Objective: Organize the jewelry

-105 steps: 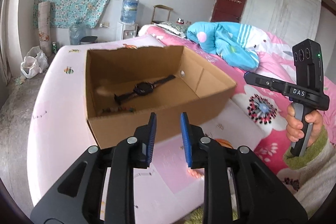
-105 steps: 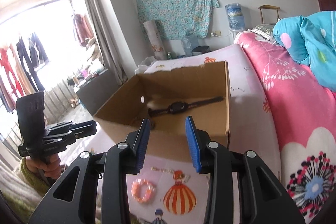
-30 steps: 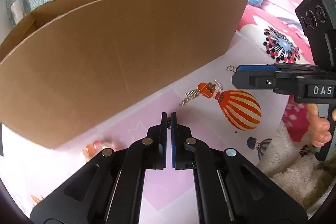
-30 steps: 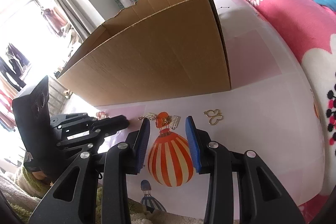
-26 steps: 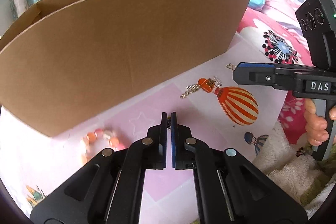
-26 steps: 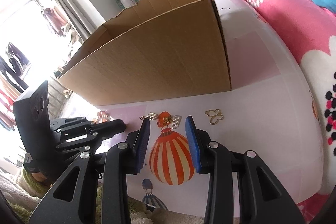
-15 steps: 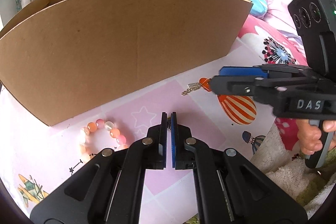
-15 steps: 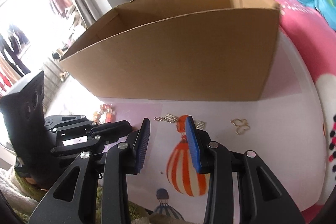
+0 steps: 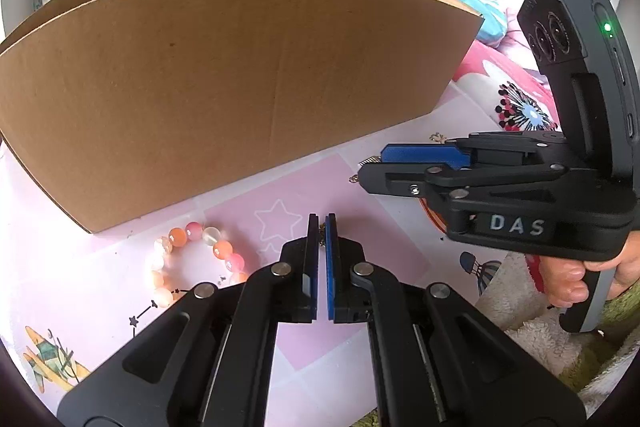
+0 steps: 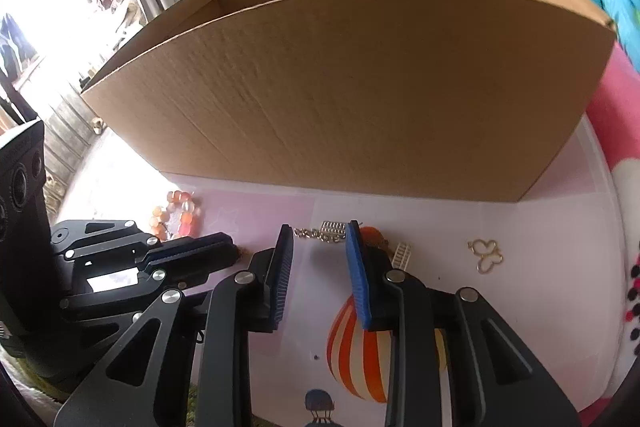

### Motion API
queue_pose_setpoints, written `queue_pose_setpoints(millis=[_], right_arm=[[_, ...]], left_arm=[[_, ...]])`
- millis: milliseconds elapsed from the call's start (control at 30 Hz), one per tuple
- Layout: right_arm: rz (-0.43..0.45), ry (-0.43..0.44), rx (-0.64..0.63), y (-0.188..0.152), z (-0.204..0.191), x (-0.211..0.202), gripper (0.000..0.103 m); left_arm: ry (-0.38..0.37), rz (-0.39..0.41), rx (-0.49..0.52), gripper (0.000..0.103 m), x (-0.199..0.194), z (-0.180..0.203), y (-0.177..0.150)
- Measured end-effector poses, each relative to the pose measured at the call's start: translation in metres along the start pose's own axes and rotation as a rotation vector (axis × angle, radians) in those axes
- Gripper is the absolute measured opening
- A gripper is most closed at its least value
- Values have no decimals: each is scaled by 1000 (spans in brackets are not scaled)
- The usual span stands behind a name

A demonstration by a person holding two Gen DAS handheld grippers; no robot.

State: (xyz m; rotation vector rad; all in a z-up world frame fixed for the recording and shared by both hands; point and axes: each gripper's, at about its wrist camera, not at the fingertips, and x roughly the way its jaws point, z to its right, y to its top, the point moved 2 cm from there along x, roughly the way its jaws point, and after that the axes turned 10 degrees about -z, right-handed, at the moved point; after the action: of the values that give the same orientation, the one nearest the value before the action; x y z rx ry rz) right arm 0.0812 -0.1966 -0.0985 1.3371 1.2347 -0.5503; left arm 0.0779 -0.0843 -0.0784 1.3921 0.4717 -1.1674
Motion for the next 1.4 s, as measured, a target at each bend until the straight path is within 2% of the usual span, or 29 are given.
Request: queue_pose_setpoints(millis=[533, 600, 667, 800, 1067, 1167, 1400], right_arm=[[17, -133, -108, 3, -27, 6, 27], [17, -154, -129, 2, -28, 6, 23], [15, -143, -123, 0, -27, 5, 14], [10, -123, -103, 0, -20, 4, 6], [18, -40, -27, -3, -3, -3, 4], [45, 11, 3, -3, 2, -12, 4], [106, 50, 27, 0, 7, -36, 3]], left_arm=[[-7, 3, -6, 3, -2, -3, -1], [-8, 2, -6, 3, -2, -3, -1], [-6, 2, -5, 3, -2, -3, -1], [-8, 4, -9, 3, -2, -3, -1], [-12, 9, -12, 3, -4, -4, -1], [-13, 11, -12, 2, -4, -4, -1], [4, 14, -5, 0, -4, -3, -1]])
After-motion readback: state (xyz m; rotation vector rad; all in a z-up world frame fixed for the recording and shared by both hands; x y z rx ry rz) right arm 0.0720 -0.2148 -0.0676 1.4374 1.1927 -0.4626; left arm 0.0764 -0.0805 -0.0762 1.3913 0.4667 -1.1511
